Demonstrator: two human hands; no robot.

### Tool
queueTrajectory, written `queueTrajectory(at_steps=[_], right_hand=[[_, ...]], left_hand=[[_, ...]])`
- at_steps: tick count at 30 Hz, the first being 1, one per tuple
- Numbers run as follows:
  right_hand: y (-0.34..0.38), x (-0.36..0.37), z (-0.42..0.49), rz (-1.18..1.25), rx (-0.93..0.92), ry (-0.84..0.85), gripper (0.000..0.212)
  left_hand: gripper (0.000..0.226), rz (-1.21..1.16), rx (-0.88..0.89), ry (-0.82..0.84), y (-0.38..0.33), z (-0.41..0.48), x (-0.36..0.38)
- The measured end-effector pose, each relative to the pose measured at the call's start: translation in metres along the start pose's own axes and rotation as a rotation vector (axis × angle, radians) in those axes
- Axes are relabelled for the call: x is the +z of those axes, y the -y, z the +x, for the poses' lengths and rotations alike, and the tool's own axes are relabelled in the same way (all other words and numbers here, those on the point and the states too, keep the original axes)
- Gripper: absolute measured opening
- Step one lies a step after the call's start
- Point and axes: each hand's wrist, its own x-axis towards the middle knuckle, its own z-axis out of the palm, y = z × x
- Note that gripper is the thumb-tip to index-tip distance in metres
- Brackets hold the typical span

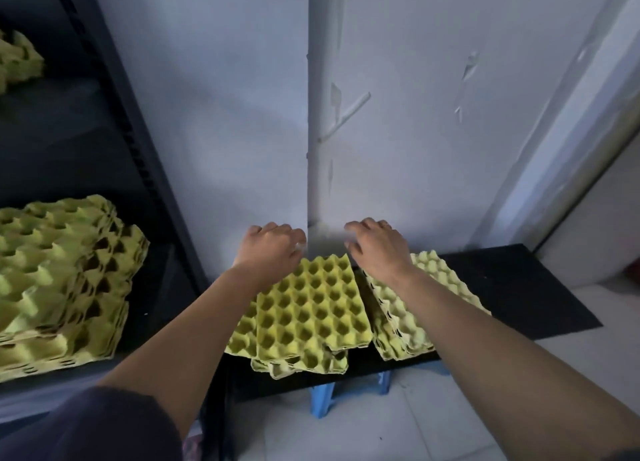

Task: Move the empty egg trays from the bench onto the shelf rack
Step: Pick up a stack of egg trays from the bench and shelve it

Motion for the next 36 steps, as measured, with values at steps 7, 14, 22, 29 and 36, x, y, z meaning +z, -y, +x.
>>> queueTrajectory(at_steps=[7,14,22,29,36], right_hand=[[-0.021,0.091,0.028,0.128,0.199,0.280,0.049],[-0.035,0.190,0.021,0.218,0.368,0.548,0.056],[-0.048,0.268,0.018,0.342,0.565,0.529,0.073],[-0.055,0.306,0.019,0.561,0.758,0.419,0.090],[-0.058,0.307,0.018,0.621,0.788,0.322,0.044]], left_hand=[[0.035,-0.042,-0.064,0.206,0.022,0.040,0.079],[0.060,-0.138,-0.242,0.454,0.045,0.037,0.175],[0.084,-0.299,-0.571,0.479,0.058,0.014,0.275],[0.105,-0.605,-0.937,0.368,0.068,0.012,0.320],[0.101,-0.744,-1.053,0.212,0.072,0.015,0.323]])
